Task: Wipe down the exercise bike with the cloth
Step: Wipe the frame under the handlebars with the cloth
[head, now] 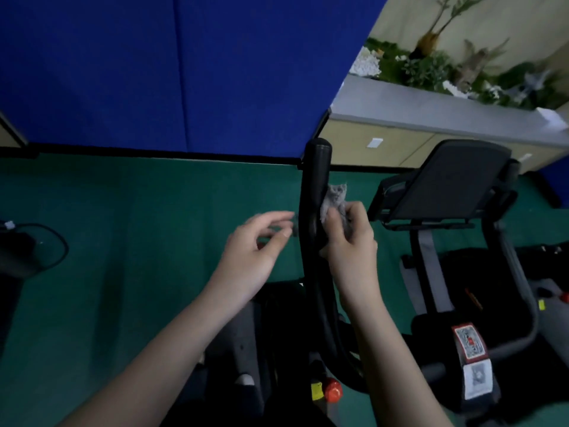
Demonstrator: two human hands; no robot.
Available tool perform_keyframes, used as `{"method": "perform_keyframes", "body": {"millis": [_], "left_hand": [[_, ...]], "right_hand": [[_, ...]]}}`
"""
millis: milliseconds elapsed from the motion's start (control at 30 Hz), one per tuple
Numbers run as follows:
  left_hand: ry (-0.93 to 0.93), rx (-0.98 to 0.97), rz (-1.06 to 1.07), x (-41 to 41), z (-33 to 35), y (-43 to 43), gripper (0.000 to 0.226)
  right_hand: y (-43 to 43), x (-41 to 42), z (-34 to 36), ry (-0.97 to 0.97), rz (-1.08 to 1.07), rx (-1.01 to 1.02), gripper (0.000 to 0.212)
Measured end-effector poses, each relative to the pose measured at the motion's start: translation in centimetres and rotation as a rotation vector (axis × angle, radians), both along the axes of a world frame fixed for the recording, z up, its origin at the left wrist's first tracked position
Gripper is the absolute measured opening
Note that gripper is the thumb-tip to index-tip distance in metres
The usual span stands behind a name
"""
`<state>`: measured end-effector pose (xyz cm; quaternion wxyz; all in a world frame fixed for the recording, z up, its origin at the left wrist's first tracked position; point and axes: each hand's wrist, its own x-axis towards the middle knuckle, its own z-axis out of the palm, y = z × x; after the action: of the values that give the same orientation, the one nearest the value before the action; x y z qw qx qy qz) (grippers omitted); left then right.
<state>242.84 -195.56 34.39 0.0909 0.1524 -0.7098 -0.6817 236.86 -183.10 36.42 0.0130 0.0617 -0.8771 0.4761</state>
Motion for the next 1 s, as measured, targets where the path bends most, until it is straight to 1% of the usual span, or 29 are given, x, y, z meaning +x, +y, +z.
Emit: {"method": "perform_keyframes", "body": {"millis": [67, 133, 233, 367, 433, 533, 600, 667, 767, 900, 1000], "left_hand": [[0.079, -0.245, -0.042, -0.4, 0.1, -0.8, 0.027], [0.175, -0.479, -0.089, -0.9, 0.1, -1.7, 0.031], [0.331, -0.784, -0.137, -1.7, 0.2, -2.7, 0.031], [0.520, -1.061, -0.186, -2.9, 0.6, -3.4, 0.030], [0.600, -1.172, -0.245, -3.8, 1.1, -3.5, 0.030], [0.661, -1.298, -0.331, -5.5, 2.0, -3.7, 0.030], [0.659, -1.370, -0.394, -6.5, 2.6, -3.9, 0.032], [0.658, -1.426, -0.462, -7.4, 3.0, -4.2, 0.036], [0.667, -1.469, -0.539, -8.2, 3.2, -4.4, 0.036], [0.683, -1.467, -0.588, -8.6, 3.4, -4.4, 0.036], [0.699, -1.468, -0.579, -8.9, 3.6, -4.4, 0.033]], "right_hand": [[0.3, -0.2, -0.1, -0.111, -0.014, -0.026, 0.025], [0.1, -0.7, 0.0, -0.199, -0.027, -0.094, 0.027], [0.3, -0.4, 0.1, -0.252, -0.036, -0.118, 0.029], [2.4, 2.2, -0.4, -0.241, -0.046, 0.015, 0.023], [2.4, 3.1, -0.1, -0.131, -0.103, 0.057, 0.018], [0.7, 3.1, 1.0, 0.133, -0.188, 0.059, 0.006], [-0.7, 2.7, 1.3, 0.207, -0.174, 0.101, 0.006], [-1.4, 2.6, 0.9, 0.198, -0.150, 0.147, 0.009], [-0.5, 3.4, 0.2, 0.161, -0.125, 0.181, 0.006], [1.3, 5.2, -0.1, 0.152, -0.135, 0.142, 0.003], [0.7, 4.7, 0.1, 0.178, -0.090, 0.106, 0.014]]}}
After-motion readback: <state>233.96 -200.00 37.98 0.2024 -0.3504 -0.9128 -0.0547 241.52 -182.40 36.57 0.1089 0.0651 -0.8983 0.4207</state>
